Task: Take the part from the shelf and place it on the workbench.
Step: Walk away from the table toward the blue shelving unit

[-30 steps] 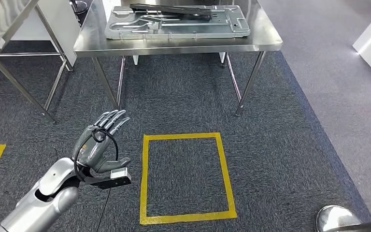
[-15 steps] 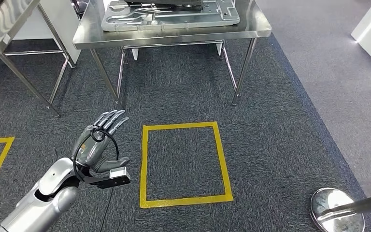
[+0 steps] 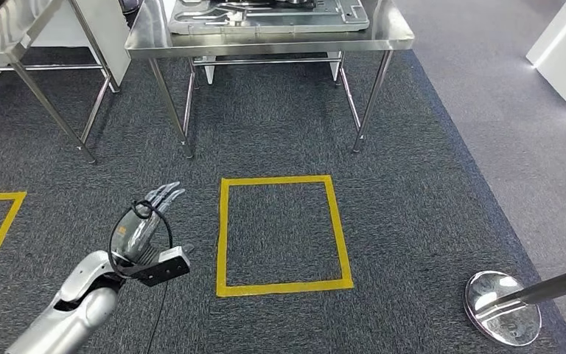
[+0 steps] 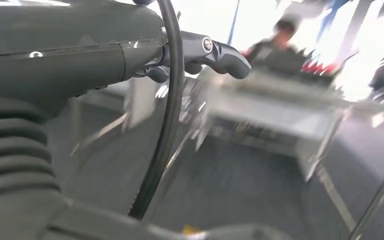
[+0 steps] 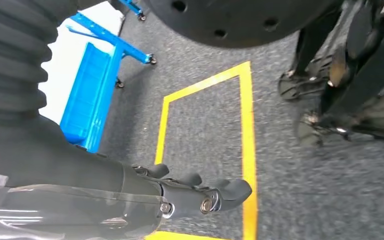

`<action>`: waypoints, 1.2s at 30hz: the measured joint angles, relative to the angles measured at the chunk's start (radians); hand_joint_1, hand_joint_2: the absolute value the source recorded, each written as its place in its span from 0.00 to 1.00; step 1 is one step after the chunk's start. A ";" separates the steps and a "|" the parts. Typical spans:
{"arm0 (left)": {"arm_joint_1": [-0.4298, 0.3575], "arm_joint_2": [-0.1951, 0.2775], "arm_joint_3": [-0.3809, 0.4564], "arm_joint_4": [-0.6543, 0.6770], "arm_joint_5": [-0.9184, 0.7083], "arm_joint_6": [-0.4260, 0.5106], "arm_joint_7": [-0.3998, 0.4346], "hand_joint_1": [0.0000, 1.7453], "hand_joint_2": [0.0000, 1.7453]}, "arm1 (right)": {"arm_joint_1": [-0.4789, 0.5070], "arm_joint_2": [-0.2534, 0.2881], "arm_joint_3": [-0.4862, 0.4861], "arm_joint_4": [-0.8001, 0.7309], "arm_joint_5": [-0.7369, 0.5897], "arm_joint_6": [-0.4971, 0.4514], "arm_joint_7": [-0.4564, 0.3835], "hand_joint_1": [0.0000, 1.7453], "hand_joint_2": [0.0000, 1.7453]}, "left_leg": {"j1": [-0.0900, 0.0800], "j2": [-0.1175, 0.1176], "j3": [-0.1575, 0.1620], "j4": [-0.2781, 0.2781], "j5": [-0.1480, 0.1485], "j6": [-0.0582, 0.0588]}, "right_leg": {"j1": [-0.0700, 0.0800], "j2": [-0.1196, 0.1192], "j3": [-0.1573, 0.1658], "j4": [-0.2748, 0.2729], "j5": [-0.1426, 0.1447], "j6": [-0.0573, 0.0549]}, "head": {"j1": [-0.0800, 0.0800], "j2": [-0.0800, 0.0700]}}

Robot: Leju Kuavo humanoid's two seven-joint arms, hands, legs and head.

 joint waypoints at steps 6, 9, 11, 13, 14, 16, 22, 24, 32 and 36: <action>0.065 -0.100 0.139 0.390 0.150 0.013 -0.047 0.00 1.00 | 0.023 -0.005 -0.015 0.000 0.034 -0.001 0.029 0.00 1.00 | -0.004 0.002 -0.040 0.027 0.014 -0.019 | -0.004 0.004 0.198 -0.258 0.069 -0.010 | 0.000 0.000; 0.097 -0.134 0.199 0.504 0.210 -0.020 -0.037 0.00 1.00 | 0.043 -0.004 -0.051 -0.003 0.096 0.007 0.026 0.00 1.00 | -0.004 0.000 -0.048 0.034 0.011 -0.011 | 0.001 0.004 0.203 -0.272 0.068 -0.023 | 0.000 0.000; 0.121 -0.151 0.228 0.565 0.244 -0.041 -0.023 0.00 1.00 | 0.055 -0.004 -0.079 -0.011 0.143 0.009 0.019 0.00 1.00 | -0.002 -0.001 -0.048 0.032 0.016 -0.014 | 0.005 0.003 0.203 -0.271 0.069 -0.029 | 0.000 0.000; 0.143 -0.166 0.253 0.609 0.277 -0.061 -0.010 0.00 1.00 | 0.065 -0.004 -0.110 -0.021 0.189 0.011 0.010 0.00 1.00 | 0.000 -0.001 -0.048 0.029 0.020 -0.020 | 0.007 0.002 0.201 -0.270 0.070 -0.033 | 0.000 0.000; 0.154 -0.172 0.265 0.628 0.293 -0.071 -0.002 0.00 1.00 | 0.069 -0.004 -0.127 -0.026 0.211 0.012 0.006 0.00 1.00 | 0.000 -0.001 -0.048 0.028 0.021 -0.023 | 0.008 0.002 0.200 -0.270 0.071 -0.034 | 0.000 0.000; 0.175 -0.184 0.288 0.660 0.326 -0.091 0.012 0.00 1.00 | 0.077 -0.004 -0.162 -0.038 0.256 0.013 -0.002 0.00 1.00 | 0.002 -0.002 -0.048 0.027 0.023 -0.028 | 0.009 0.002 0.199 -0.269 0.071 -0.036 | 0.000 0.000; 0.239 -0.212 0.354 0.724 0.423 -0.152 0.056 0.00 1.00 | 0.103 -0.003 -0.267 -0.079 0.394 0.024 -0.027 0.00 1.00 | 0.003 -0.003 -0.049 0.026 0.024 -0.035 | 0.010 0.001 0.200 -0.269 0.072 -0.037 | 0.000 0.000; 0.261 -0.220 0.375 0.740 0.457 -0.173 0.071 0.00 1.00 | 0.113 -0.003 -0.302 -0.093 0.440 0.026 -0.036 0.00 1.00 | 0.003 -0.003 -0.049 0.027 0.023 -0.036 | 0.010 0.001 0.200 -0.269 0.072 -0.037 | 0.000 0.000; 0.345 -0.249 0.451 0.795 0.587 -0.254 0.130 0.00 0.00 | 0.154 -0.003 -0.448 -0.153 0.622 0.032 -0.068 0.00 0.00 | -0.001 -0.003 -0.051 0.027 0.022 -0.035 | 0.008 0.001 0.200 -0.270 0.072 -0.036 | 0.000 0.000; 0.382 -0.261 0.485 0.816 0.650 -0.295 0.159 0.00 0.00 | 0.171 -0.003 -0.515 -0.181 0.712 0.041 -0.085 0.00 0.00 | -0.002 -0.003 -0.051 0.027 0.022 -0.035 | 0.005 0.001 0.200 -0.270 0.072 -0.035 | 0.000 0.000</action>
